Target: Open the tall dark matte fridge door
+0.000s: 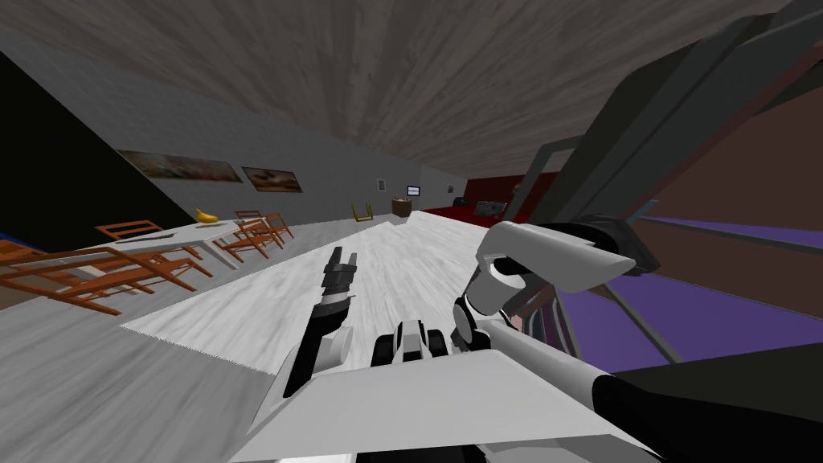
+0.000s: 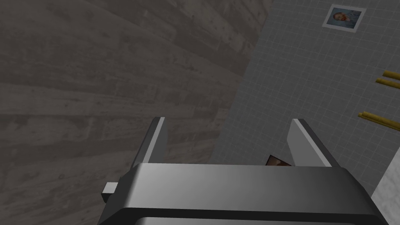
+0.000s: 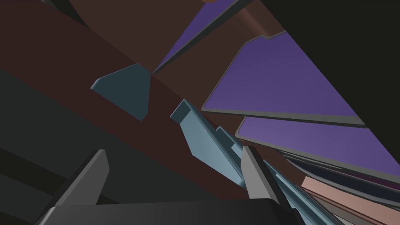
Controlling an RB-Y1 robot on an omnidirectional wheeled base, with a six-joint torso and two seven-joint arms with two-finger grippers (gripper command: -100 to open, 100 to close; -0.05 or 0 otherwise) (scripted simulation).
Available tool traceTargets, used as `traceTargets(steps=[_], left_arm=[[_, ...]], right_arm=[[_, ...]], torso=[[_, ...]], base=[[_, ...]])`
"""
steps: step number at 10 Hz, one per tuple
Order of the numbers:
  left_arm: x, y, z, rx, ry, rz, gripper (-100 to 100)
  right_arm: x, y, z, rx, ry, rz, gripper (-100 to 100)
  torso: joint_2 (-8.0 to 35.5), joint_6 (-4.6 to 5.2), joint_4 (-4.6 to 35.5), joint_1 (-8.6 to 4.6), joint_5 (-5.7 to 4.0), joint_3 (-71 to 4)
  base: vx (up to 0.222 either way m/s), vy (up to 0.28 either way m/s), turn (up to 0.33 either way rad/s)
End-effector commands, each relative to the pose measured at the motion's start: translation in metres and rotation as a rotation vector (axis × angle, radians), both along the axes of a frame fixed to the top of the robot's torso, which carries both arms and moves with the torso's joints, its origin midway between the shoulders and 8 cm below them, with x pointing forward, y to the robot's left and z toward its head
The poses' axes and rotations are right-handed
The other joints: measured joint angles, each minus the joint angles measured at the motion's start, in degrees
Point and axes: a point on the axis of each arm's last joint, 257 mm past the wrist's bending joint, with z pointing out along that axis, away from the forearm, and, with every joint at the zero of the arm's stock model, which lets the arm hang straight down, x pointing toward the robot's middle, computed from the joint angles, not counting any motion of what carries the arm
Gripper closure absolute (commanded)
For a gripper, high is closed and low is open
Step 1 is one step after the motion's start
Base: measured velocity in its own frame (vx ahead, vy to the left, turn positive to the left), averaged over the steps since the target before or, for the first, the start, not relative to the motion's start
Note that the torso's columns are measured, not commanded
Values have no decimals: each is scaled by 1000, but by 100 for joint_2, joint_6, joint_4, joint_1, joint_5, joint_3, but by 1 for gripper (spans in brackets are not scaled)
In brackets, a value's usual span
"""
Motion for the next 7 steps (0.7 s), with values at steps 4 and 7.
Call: traceTargets(steps=[4,7], left_arm=[[0,0,0,0,0,0,0],[0,0,0,1,0,0,0]], right_arm=[[12,2,17,-29,12,-14,-100],[1,0,-3,6,7,-4,100]], torso=[[56,14,48,64,69,15],[73,-8,40,155,87,50]], base=[[-31,38,49],[50,-91,-87]])
